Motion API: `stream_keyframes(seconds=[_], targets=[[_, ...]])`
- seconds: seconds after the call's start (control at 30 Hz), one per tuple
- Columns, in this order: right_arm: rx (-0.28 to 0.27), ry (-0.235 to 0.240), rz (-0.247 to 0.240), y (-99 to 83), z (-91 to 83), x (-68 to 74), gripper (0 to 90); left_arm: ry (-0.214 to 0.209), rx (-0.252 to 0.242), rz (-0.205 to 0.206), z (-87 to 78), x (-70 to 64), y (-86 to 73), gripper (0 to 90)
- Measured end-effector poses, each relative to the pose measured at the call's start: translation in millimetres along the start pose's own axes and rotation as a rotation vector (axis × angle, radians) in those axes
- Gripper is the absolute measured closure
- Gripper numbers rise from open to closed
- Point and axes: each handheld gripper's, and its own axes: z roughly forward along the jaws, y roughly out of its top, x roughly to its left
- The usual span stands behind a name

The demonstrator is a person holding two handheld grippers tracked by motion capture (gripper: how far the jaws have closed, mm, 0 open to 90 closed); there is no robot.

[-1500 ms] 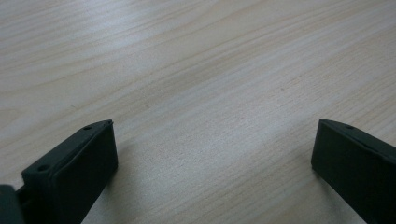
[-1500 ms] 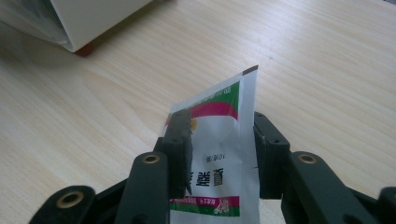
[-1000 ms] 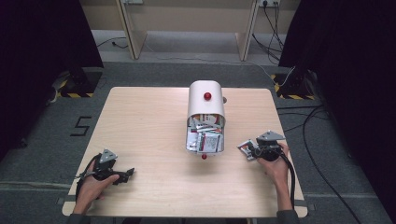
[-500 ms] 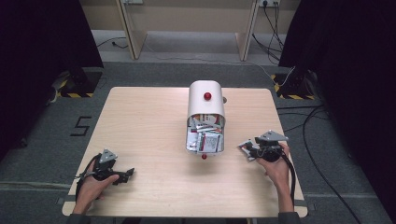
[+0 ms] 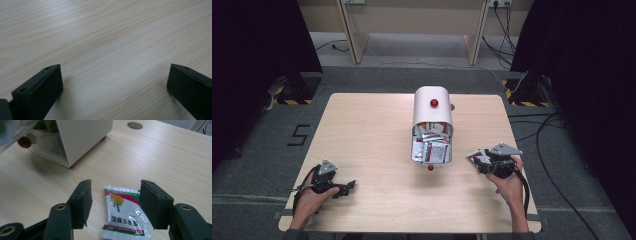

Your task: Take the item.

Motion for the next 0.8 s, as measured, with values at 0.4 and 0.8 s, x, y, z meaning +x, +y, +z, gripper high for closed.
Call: stream_keyframes(seconds=[0.4, 0.8], targets=[[0.014, 0.026, 0.011, -15.0, -7.9, 15.7, 41.4, 0.0, -0.001, 0.0, -0.2, 0.1, -0.3, 0.0], [0.012, 0.027, 0.027, -22.3, -14.0, 22.0, 35.9, 0.0, -0.002, -0.001, -0.4, 0.0, -0.5, 0.0]])
